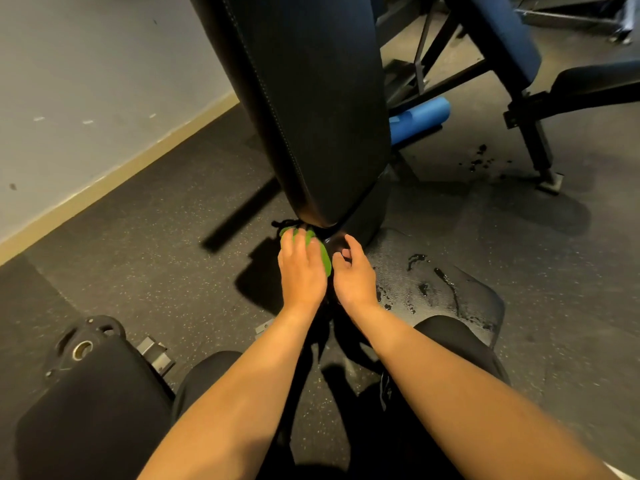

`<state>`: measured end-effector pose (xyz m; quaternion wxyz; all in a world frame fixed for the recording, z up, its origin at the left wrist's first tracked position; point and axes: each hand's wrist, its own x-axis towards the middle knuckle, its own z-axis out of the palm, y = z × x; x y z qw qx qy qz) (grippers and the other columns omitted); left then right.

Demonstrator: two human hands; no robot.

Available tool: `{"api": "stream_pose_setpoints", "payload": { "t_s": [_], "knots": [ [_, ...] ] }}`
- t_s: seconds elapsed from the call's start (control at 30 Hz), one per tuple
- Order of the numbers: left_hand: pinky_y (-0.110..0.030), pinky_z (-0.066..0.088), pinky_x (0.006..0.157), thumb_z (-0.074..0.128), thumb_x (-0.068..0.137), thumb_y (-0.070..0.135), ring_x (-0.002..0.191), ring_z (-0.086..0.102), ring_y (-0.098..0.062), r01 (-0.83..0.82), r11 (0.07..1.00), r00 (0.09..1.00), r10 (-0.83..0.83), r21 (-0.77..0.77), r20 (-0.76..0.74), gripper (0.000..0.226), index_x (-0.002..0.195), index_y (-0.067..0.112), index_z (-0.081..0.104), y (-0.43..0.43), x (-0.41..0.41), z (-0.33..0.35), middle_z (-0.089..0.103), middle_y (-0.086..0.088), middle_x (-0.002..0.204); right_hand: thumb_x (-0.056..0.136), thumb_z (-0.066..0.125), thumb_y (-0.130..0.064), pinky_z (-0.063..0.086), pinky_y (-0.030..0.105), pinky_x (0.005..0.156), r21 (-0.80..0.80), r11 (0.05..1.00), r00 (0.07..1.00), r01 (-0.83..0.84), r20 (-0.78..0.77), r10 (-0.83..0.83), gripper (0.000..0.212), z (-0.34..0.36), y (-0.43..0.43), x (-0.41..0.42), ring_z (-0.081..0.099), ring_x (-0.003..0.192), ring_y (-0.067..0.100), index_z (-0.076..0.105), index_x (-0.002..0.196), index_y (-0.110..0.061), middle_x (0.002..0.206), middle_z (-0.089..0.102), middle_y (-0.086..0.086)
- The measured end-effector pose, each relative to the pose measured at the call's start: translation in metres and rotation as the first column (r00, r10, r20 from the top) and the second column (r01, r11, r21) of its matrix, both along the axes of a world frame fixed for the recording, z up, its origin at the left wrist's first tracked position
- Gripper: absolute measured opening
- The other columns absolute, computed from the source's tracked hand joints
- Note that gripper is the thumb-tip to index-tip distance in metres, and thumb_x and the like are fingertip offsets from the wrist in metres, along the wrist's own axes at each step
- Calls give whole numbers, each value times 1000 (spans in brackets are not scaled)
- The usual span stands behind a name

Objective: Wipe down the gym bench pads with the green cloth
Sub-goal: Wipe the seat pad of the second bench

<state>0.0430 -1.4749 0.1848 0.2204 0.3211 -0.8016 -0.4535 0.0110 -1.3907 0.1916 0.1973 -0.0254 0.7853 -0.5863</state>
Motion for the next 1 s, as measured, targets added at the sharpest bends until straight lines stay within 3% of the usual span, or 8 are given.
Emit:
{"api": "stream_pose_setpoints", "payload": {
  "t_s": [0.07, 0.13, 0.27, 0.43, 0.73, 0.83, 0.9, 1.0],
  "knots": [
    [-35, 35, 107, 30, 106, 37, 134, 44, -20, -98, 979, 995, 93, 176, 36, 47, 143, 13, 47, -3, -1, 1, 42, -4, 148, 103, 45, -26, 33, 17, 93, -10, 999, 999, -34, 20, 34, 50, 4, 7, 0, 46, 111, 0, 36, 153, -30, 147, 49, 1],
    [-38, 37, 109, 29, 107, 37, 133, 47, -21, -131, 977, 991, 126, 171, 40, 46, 143, 15, 48, 1, 0, 3, 45, -5, 146, 104, 43, -27, 32, 17, 95, -2, 998, 998, -62, 28, 62, 50, 7, 13, -1, 46, 115, 2, 35, 153, -32, 149, 47, 1],
    [-48, 19, 124, 34, 108, 22, 149, 26, -23, 33, 960, 998, -16, -277, 64, 40, 140, 9, 53, 15, 6, 6, 45, -9, 151, 105, 43, -26, 32, 18, 98, 12, 998, 998, -59, -35, 59, 48, 7, 18, -3, 46, 131, 11, 36, 153, -32, 151, 44, 1],
    [-40, 13, 122, 42, 105, 29, 152, 11, -33, 112, 870, 984, -28, -480, 178, 32, 130, 21, 60, 12, 3, -1, 53, -2, 143, 106, 41, -22, 29, 19, 102, -44, 998, 997, -43, -64, 40, 46, 4, 13, -8, 40, 138, 11, 40, 150, -33, 152, 42, -2],
    [-42, 27, 118, 41, 107, 29, 150, 12, -28, 71, 951, 985, -19, -302, 170, 30, 125, 21, 63, 19, 2, 14, 49, 1, 145, 104, 43, -27, 30, 22, 106, -142, 984, 992, -105, 50, 113, 45, 8, 22, -14, 39, 139, 10, 42, 148, -36, 153, 43, -5],
    [-26, 20, 118, 44, 106, 24, 148, 17, -22, 92, 950, 990, -55, -297, 131, 33, 135, 24, 60, 27, 18, 19, 50, 5, 147, 103, 46, -37, 38, 32, 112, -159, 978, 987, -136, 67, 148, 38, 13, 26, -10, 49, 132, 8, 53, 140, -38, 143, 55, -10],
    [-5, 16, 110, 45, 106, 20, 135, 26, -6, 139, 940, 988, -111, -311, 108, 31, 132, 21, 62, 37, 28, 21, 54, 7, 140, 101, 47, -42, 46, 42, 107, -200, 965, 974, -168, 115, 194, 33, 16, 28, -8, 56, 123, 9, 61, 130, -39, 129, 64, -13],
    [-13, 37, 98, 48, 102, 15, 110, 40, -1, 175, 898, 985, -158, -404, 76, 23, 111, 19, 68, 40, 34, 25, 62, 8, 114, 97, 48, -49, 49, 46, 103, -316, 933, 937, -172, 240, 254, 38, 22, 33, -4, 57, 124, 17, 57, 133, -38, 128, 64, -9]
  ]
}}
